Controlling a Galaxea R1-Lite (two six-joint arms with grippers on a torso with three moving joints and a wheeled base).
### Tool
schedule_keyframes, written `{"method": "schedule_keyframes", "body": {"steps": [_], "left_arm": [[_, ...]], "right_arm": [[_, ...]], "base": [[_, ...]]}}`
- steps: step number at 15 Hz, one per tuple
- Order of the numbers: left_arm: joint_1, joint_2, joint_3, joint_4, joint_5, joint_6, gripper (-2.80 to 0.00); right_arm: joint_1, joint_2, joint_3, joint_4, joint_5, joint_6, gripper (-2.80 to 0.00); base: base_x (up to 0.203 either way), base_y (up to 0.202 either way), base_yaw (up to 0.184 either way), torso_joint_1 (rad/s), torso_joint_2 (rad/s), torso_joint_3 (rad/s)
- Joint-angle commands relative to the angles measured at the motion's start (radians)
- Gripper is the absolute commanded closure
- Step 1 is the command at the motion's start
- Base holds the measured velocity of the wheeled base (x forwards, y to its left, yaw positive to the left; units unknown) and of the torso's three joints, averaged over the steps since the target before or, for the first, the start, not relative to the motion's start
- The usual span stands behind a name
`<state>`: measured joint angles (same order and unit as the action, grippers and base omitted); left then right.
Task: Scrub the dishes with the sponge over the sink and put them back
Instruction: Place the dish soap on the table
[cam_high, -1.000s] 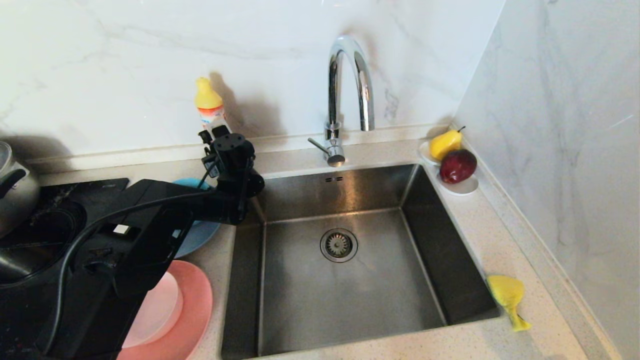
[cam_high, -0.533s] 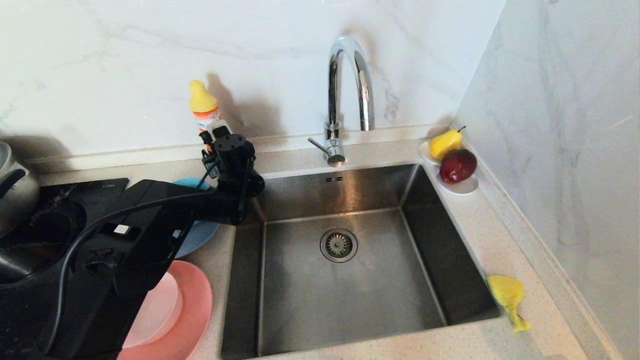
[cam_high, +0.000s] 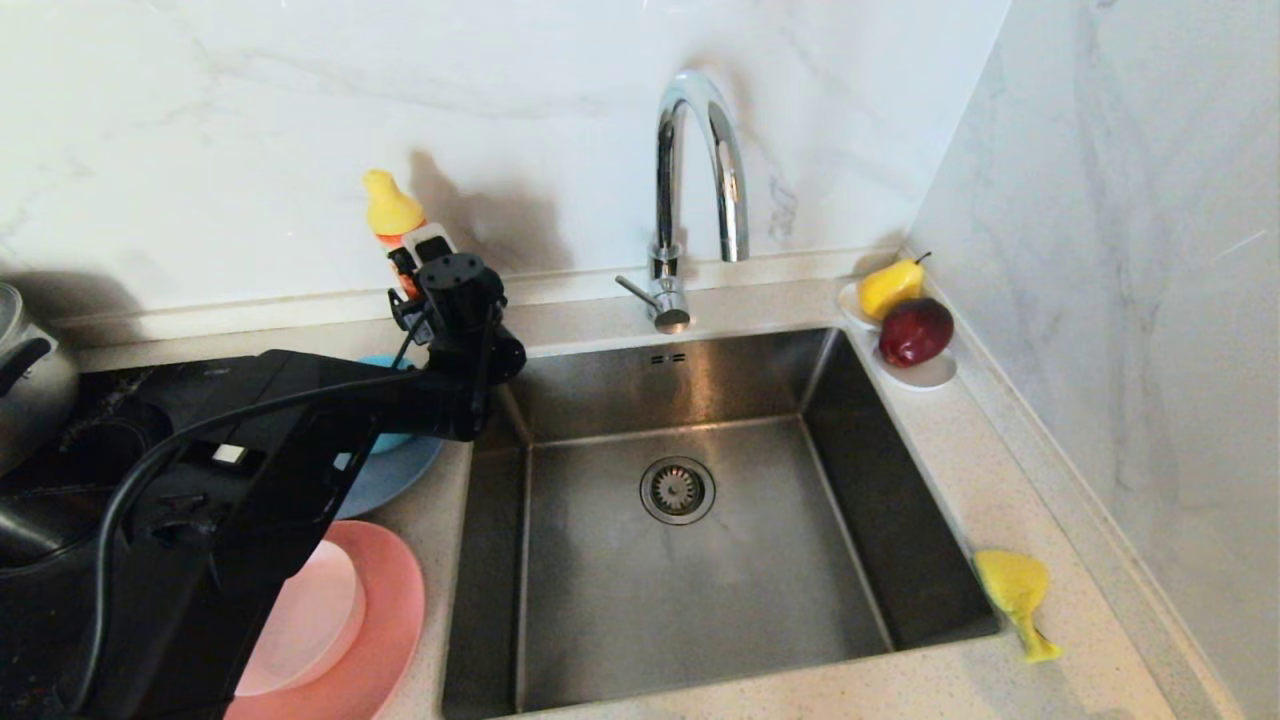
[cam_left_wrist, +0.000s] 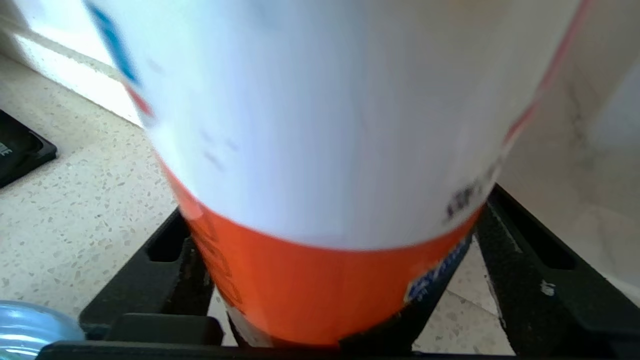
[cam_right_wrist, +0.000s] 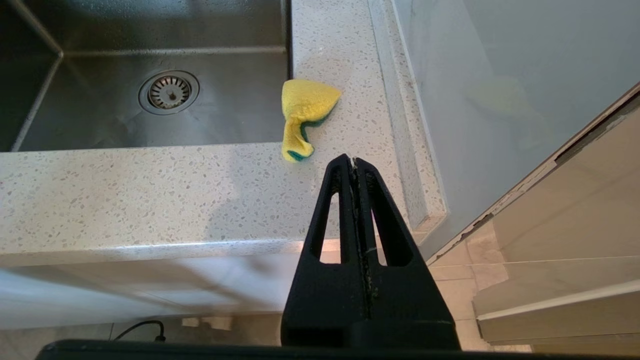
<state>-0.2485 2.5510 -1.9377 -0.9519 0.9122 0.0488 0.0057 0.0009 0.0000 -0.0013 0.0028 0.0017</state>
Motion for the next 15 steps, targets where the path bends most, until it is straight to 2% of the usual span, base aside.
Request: {"method": "schedule_keyframes", "body": {"steps": [1, 15], "left_arm": [[0.0, -0.008, 0.0, -0.005, 0.007, 0.0, -2.8], [-0.023, -0.3, 0.035, 0.085, 0.008, 0.008, -2.8]], "right_arm": [[0.0, 0.001, 0.0, 0.0, 0.0, 0.0, 0.0], [0.0, 0.001, 0.0, 0.0, 0.0, 0.0, 0.0]], "base": [[0.0, 0.0, 0.0, 0.0, 0.0, 0.0], [0.0, 0.0, 0.0, 0.0, 0.0, 0.0]]}}
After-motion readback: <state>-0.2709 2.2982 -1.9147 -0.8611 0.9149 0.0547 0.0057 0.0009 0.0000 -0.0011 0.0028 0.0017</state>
